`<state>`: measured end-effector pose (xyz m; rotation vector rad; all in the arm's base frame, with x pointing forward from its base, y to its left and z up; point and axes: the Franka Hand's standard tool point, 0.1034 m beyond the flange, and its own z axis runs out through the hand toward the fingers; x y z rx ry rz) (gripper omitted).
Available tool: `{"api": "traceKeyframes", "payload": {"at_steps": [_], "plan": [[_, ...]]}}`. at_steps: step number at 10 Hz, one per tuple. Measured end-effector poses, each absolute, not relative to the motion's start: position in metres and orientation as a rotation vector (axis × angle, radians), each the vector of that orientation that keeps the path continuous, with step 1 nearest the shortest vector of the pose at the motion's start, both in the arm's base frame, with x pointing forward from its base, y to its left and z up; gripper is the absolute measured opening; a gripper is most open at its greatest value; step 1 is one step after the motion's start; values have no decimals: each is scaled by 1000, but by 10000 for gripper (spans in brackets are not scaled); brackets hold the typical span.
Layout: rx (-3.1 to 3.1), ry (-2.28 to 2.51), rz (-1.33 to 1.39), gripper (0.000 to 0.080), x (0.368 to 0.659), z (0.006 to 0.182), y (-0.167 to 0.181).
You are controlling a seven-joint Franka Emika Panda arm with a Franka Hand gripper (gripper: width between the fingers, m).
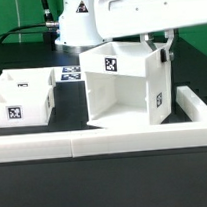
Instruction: Assemble drawer
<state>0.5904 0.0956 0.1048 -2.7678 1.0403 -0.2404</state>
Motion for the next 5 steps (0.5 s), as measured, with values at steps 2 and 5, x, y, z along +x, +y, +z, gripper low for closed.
{"api": "traceKeyframes", "payload": {"at_steps": [2, 5], "plan": [[-2614, 1303, -228, 47, 592, 106, 99], [-2348, 1670, -186, 48, 600, 107, 88]]}}
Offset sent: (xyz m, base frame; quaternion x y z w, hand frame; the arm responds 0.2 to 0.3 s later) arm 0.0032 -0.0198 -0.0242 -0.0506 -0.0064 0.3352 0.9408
